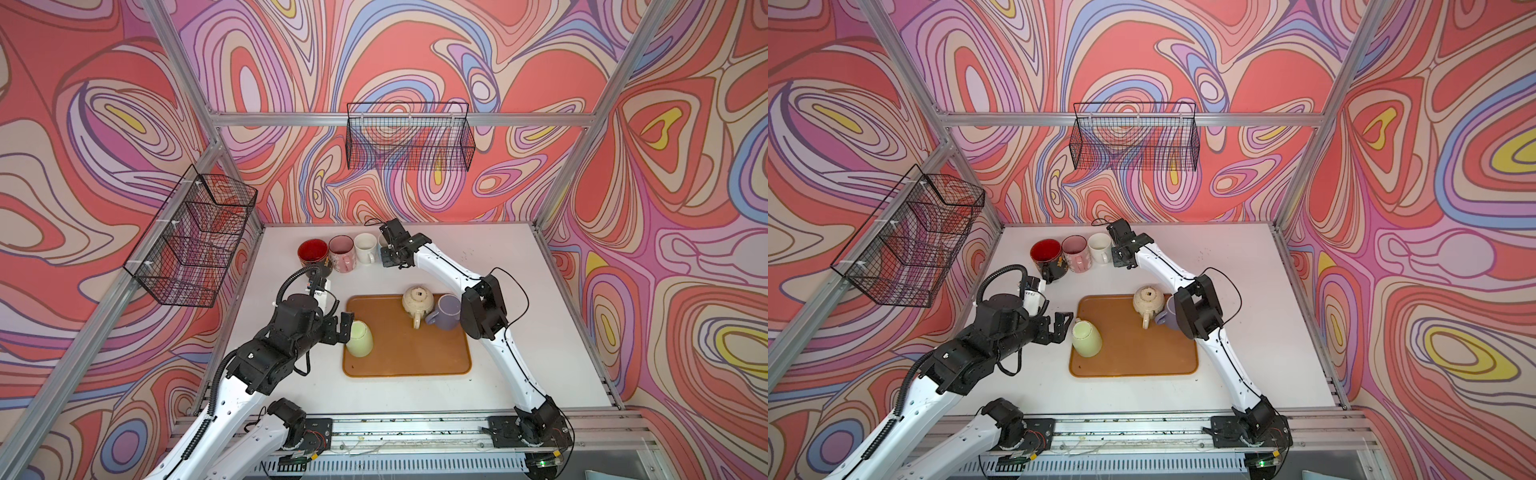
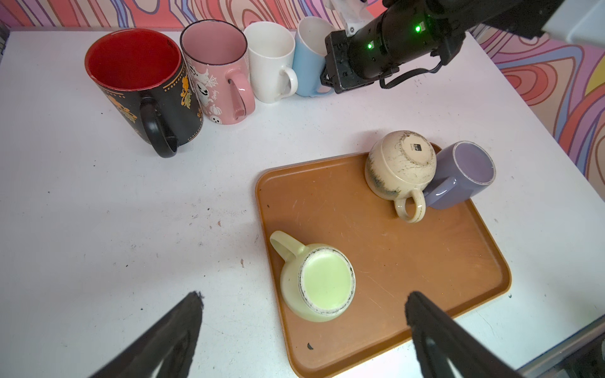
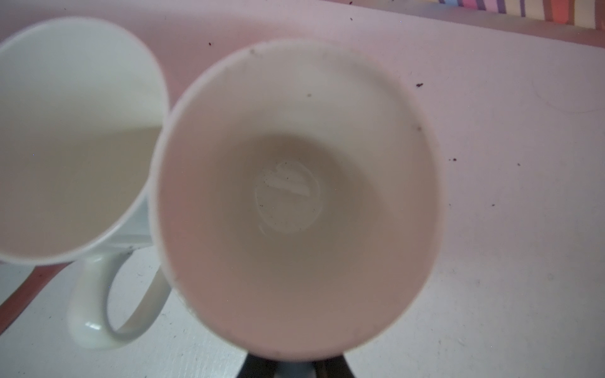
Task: Turn the mug right side up
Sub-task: Place the mug at the top-center of the table.
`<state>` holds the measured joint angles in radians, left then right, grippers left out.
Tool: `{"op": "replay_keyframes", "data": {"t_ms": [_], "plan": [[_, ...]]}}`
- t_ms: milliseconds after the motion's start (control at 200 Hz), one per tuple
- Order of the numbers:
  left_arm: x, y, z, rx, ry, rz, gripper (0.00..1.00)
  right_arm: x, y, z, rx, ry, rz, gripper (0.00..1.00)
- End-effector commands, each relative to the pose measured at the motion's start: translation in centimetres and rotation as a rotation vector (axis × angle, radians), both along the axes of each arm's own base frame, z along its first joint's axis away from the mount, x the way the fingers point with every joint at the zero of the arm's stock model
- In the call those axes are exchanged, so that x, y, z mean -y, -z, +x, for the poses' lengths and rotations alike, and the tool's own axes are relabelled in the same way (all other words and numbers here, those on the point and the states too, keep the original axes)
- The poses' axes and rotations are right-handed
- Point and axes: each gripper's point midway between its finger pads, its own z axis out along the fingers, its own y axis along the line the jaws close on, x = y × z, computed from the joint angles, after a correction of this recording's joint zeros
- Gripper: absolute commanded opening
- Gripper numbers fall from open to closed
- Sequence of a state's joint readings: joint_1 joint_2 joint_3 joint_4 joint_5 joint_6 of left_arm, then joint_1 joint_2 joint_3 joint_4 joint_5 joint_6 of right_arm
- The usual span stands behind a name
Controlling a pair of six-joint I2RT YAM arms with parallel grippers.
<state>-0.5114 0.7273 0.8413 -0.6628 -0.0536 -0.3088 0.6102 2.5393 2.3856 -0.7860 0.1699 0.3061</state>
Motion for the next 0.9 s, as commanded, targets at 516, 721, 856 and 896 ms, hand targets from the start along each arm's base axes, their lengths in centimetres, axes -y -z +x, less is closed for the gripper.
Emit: {"op": "replay_keyframes", "data": {"t_ms": [516, 721, 856, 896], "plan": [[0.3, 0.7, -0.6, -0.03, 0.049, 0.034, 1.0, -0.4, -3.1, 0.3, 0.073, -0.003, 0.029, 0.17], [0.5, 1.0, -0.6, -0.044, 0.059, 0.033, 1.0, -0.5, -4.7, 0.1, 0.092, -0.01, 0.054, 0.24], [0.7, 1.2, -0.5, -0.058, 0.065, 0.035, 1.0, -0.4, -5.9, -0.3, 0.104, -0.017, 0.07, 0.3], [0.8, 1.4, -0.5, -0.063, 0.065, 0.037, 1.0, -0.4, -6.3, -0.4, 0.107, -0.019, 0.073, 0.32]]}}
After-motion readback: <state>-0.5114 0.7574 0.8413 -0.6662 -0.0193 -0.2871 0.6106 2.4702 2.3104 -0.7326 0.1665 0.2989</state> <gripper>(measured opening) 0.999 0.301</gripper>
